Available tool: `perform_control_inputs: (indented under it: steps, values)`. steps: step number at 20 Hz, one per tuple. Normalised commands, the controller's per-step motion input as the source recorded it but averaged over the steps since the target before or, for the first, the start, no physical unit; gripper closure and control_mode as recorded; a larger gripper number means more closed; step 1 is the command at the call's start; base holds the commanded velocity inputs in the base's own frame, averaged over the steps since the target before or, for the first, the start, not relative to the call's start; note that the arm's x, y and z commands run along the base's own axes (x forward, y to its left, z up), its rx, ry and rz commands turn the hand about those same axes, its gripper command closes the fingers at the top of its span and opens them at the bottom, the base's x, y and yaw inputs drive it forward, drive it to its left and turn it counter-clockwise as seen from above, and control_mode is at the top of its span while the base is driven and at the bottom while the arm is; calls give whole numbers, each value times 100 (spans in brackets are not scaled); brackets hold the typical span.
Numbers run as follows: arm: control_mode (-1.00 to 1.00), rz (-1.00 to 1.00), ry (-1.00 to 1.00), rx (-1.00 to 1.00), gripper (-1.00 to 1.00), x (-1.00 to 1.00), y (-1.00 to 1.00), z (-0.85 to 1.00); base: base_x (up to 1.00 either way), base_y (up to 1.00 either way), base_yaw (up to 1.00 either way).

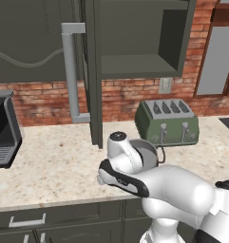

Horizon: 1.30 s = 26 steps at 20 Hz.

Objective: Pick the kettle from the cabinet and place it on a stove burner. Then pick the pot from the counter and place it on another stove burner. Finally, turn both burners on.

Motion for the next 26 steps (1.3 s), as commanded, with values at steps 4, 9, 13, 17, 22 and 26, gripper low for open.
perform_control_inputs:
  steps: [4,9,13,17,22,26]
  values:
    - [-100,0,0,0,100,0,-26,24,0,0,0]
    - [-100,0,0,0,100,0,-40,26,0,0,0]
    - [-100,0,0,0,100,0,-41,39,0,0,0]
    - [-100,0,0,0,100,0,-34,48,0,0,0]
    - [-100,0,0,0,100,-2,-30,56,0,0,0]
    - [-100,0,0,0,100,-4,-29,56,0,0,0]
